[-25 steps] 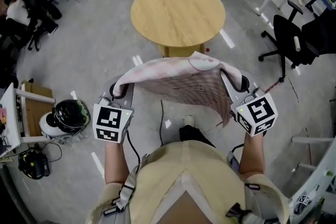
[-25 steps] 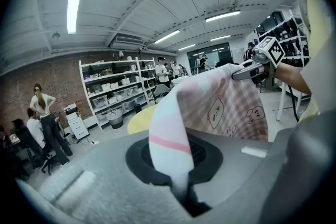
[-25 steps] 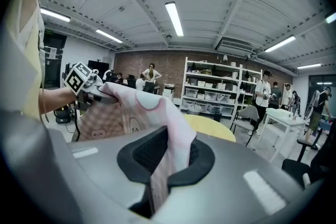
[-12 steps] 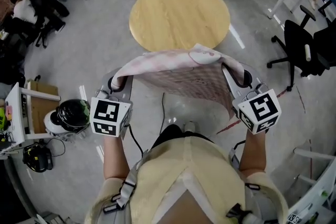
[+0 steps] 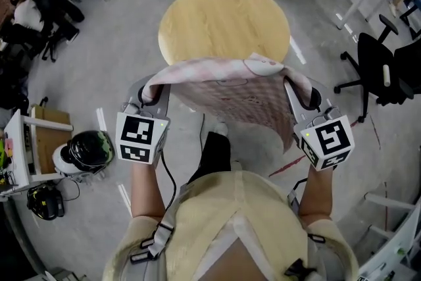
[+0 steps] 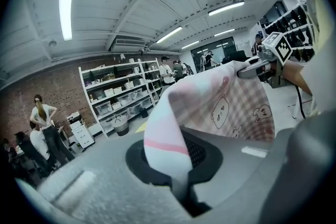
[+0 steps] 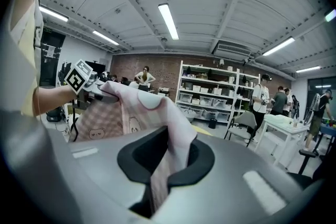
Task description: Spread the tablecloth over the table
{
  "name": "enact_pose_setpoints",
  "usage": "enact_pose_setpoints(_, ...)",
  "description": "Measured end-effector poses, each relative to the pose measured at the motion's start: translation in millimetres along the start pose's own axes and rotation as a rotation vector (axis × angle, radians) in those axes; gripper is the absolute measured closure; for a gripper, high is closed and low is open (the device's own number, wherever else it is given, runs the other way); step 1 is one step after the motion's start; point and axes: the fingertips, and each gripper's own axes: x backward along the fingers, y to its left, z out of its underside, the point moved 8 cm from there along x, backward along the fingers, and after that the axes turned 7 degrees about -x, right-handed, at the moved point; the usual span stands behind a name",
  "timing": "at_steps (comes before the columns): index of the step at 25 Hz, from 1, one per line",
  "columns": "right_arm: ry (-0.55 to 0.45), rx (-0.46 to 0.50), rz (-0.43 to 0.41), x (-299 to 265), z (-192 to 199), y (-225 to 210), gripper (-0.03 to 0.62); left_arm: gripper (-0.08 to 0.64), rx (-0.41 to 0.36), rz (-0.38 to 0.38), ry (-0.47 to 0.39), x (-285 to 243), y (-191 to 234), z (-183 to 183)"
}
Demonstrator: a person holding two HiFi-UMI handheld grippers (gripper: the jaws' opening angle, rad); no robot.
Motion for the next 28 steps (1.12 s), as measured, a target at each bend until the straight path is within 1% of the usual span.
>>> enact_pose_setpoints(4, 0.014, -0.009, 0.02, -26, -7, -23, 0.581, 0.551, -0.006, 0.02, -0.004, -37, 18, -7)
enact_pose_setpoints(10, 0.018, -0.003, 0.051, -82, -33, -41, 0.581, 0.551, 0.0, 0.038, -0.018, -85, 66, -9)
enact_pose_setpoints(15, 0.033, 0.001, 0.077, -124, -44, -57, 0.583, 0.551, 0.003, 0.059, -0.025, -123, 98, -6)
enact_pose_setpoints(18, 0.049, 0.017, 0.097, -146, -49, -70, 0.581, 0.551, -0.014, 0.083, -0.03, -147, 114, -8)
enact_pose_setpoints(21, 0.043, 0.026, 0.11, -168, -55, -80, 0.58, 0.551, -0.045, 0.105, -0.036, -166, 133, -12)
enact_pose_setpoints(25, 0.019, 0.028, 0.132, -196, -60, -95, 0.58, 0.551, -0.076, 0.105, -0.044, -191, 155, -19)
enact_pose_setpoints(28, 0.024, 0.028, 0.14, -210, -62, -113, 0.579, 0.551, -0.087, 0.115, -0.038, -212, 161, -27)
